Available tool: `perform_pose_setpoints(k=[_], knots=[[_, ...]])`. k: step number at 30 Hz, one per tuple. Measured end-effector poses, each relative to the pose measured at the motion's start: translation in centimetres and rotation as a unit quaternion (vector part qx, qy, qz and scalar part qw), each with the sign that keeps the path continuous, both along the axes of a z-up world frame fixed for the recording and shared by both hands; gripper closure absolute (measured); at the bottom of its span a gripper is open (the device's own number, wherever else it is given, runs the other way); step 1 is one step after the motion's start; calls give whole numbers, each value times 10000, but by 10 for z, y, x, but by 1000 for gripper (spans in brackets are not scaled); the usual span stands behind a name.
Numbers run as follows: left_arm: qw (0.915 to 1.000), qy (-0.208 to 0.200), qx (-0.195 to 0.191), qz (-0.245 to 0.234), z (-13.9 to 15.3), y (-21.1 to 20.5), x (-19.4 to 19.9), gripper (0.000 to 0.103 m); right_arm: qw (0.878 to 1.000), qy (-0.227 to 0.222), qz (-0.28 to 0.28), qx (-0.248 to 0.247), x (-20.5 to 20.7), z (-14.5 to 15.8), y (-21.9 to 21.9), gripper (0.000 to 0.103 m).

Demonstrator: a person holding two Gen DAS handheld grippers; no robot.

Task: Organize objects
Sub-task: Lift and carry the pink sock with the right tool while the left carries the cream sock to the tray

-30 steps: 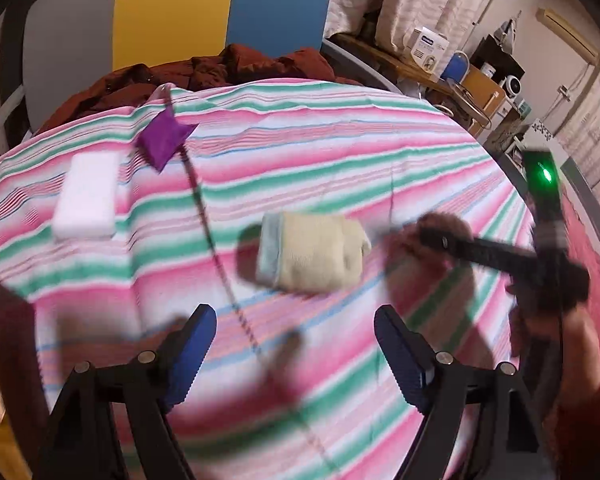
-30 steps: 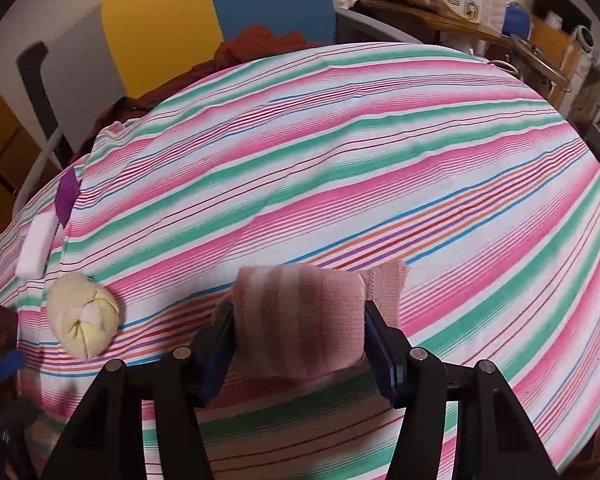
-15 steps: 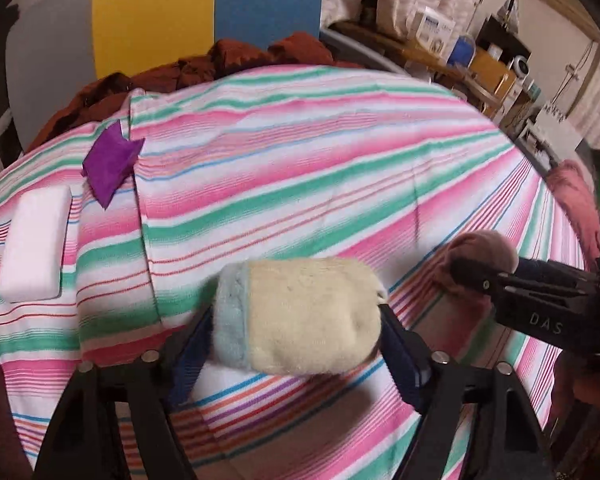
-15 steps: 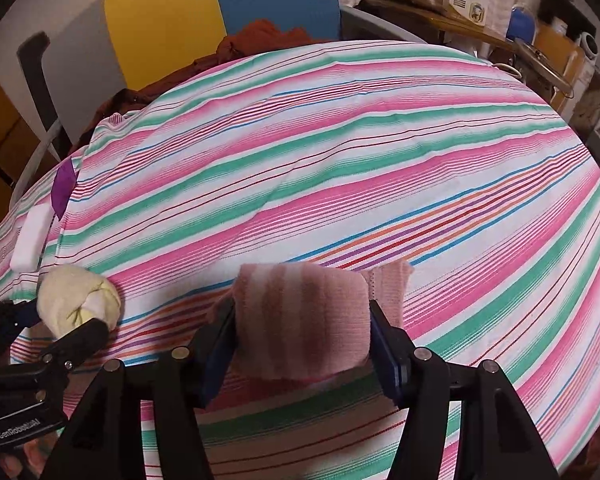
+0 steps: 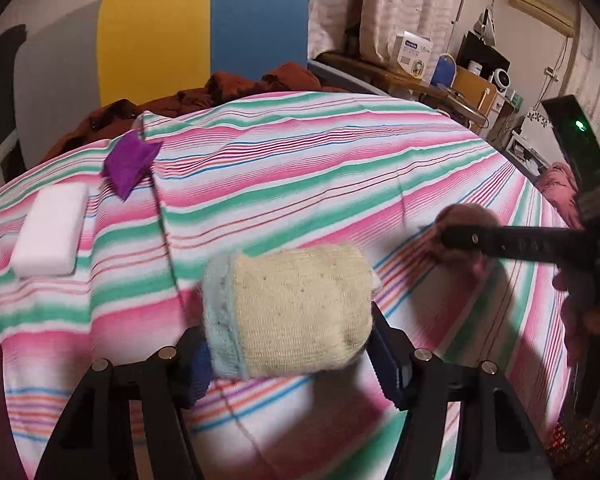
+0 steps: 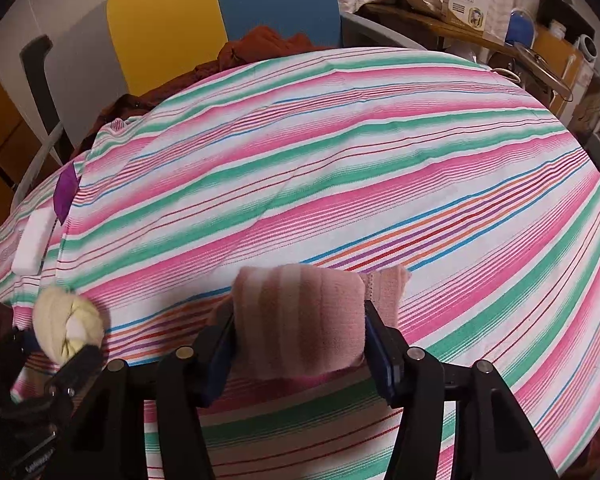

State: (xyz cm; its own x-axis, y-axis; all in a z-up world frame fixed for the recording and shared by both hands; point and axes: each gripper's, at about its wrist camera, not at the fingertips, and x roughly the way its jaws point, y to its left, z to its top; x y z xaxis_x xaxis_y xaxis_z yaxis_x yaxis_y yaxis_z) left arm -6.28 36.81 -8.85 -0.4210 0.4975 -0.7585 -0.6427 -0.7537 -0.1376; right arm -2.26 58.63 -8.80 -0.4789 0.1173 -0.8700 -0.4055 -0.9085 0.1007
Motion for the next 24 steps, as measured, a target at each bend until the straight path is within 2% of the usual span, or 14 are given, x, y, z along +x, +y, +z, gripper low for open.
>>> perform_pose_setpoints(k=[12, 18, 24], knots=[[9995, 286, -75, -81, 0, -32, 34, 38, 9986, 131, 333, 392, -2, 10, -17, 46], [9992, -25, 379, -118, 10, -64, 63, 39, 9979, 110, 406, 492, -1, 10, -23, 46], [9972, 174, 690, -248, 35, -101, 96, 39, 9970, 201, 578, 476, 1, 12, -34, 46]])
